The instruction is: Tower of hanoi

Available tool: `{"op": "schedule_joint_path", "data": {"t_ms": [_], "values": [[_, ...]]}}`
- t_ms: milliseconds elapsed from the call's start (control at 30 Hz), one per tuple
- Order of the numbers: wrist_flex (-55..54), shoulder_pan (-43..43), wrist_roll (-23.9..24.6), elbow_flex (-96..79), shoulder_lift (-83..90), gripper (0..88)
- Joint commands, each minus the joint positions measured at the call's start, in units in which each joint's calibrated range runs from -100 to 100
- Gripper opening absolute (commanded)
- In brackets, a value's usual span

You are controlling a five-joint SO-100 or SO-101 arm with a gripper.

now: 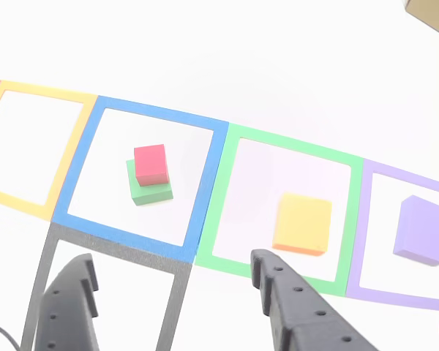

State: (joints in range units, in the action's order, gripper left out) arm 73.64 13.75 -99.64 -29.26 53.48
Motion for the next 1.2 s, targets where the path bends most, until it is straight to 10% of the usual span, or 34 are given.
{"op": "schedule_joint_path", "data": {"t_ms": [0,700,1167], "values": [[-14.7,1.0,-0.4,-12.6,3.6,29.1],[-92.7,4.3,-0.4,-52.7,-18.3,32.0],[-115.3,3.6,-0.4,-52.0,-40.3,31.1]]}}
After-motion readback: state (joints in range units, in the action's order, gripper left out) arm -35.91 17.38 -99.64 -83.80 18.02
